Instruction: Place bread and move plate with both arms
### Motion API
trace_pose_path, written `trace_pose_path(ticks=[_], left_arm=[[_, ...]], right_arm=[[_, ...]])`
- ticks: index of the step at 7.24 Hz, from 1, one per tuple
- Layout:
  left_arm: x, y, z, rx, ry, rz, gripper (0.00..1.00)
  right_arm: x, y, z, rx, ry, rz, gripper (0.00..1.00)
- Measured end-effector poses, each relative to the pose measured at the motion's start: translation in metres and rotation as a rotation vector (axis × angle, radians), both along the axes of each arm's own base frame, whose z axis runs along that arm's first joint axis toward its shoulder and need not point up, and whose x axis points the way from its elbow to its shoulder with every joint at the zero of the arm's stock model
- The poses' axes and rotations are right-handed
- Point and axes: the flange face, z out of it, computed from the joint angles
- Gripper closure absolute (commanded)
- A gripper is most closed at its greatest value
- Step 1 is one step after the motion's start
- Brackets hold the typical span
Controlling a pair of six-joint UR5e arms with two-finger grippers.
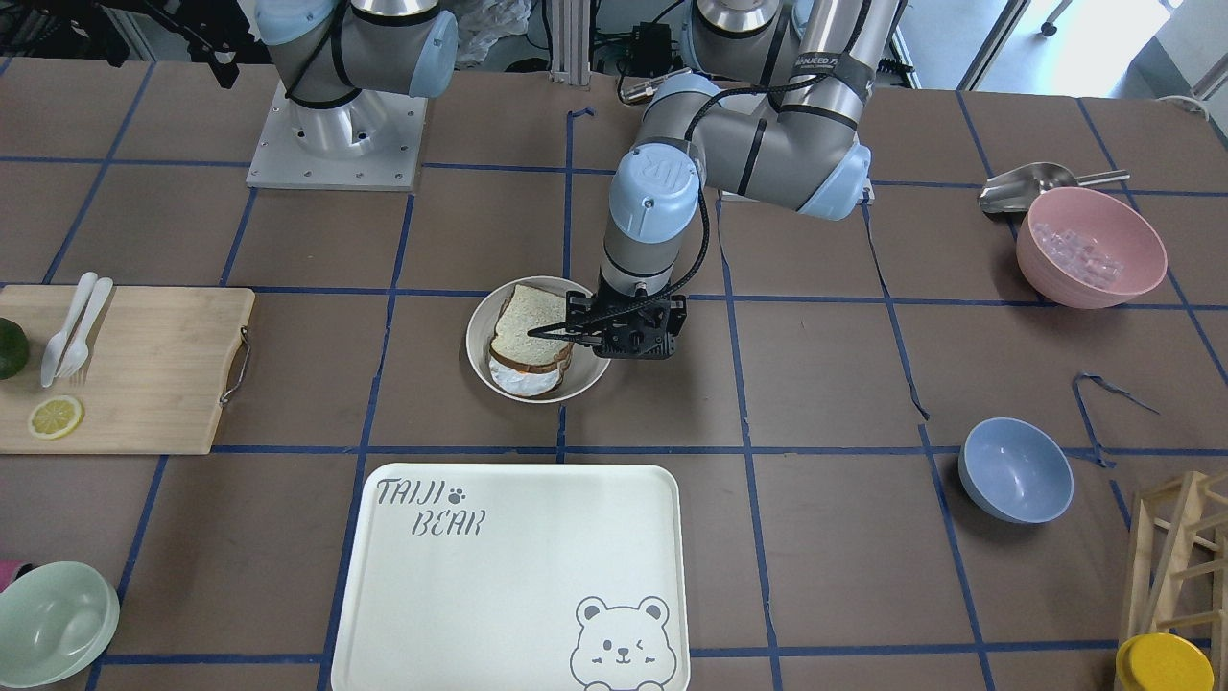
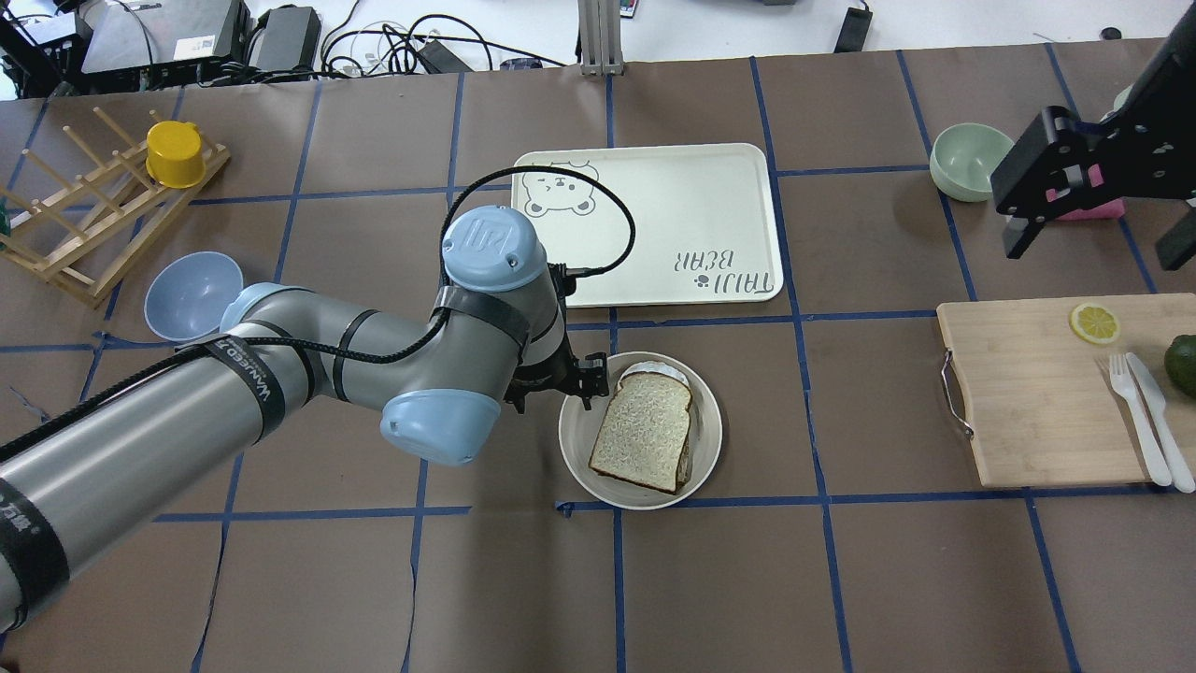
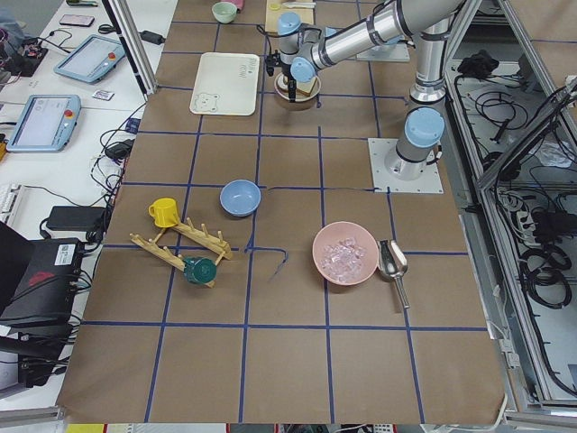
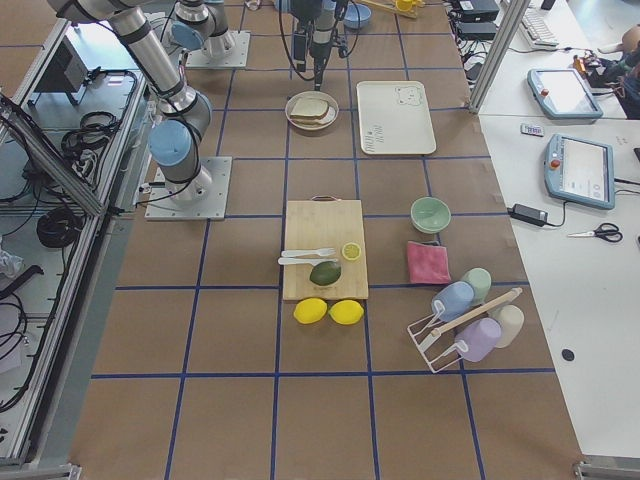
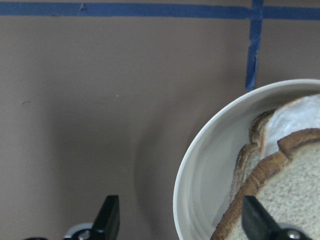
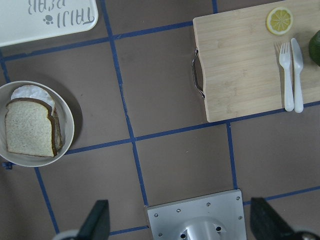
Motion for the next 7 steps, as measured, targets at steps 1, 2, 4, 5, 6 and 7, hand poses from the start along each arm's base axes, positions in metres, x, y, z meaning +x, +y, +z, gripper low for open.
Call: trace_pose_path(ticks=[1,2,4,5,6,7], left_arm=[[-0.001,0.0,-0.003,-0.005,-0.001,0.001,0.18],[0.0,0.001,-0.007,-0.002,-0.003,0.006,0.26],[0.001,0.008,-0.015,0.008,0.003,0.009,0.33],[0.001,0.011,-0.018,0.016,0.003,0.008,0.34],[0.003,0.015,-0.024,0.028,0.0,0.006,0.62],[0.004,0.018,-0.028,0.039,-0.002,0.003,0.9]], right_arm=[[0.005,-0.007,-0.012,0.019,-0.014,0.007,0.0],[0.014,-0.015,-0.023,0.025,-0.067,-0.007,0.0],[0.021,-0.026,-0.039,0.016,-0.111,-0.038,0.0],[0.024,-0.04,-0.046,-0.033,-0.105,-0.025,0.0],[0.032,-0.059,-0.057,-0.078,-0.095,-0.001,0.0],[0.043,-0.077,-0.073,-0.093,-0.076,0.027,0.0]])
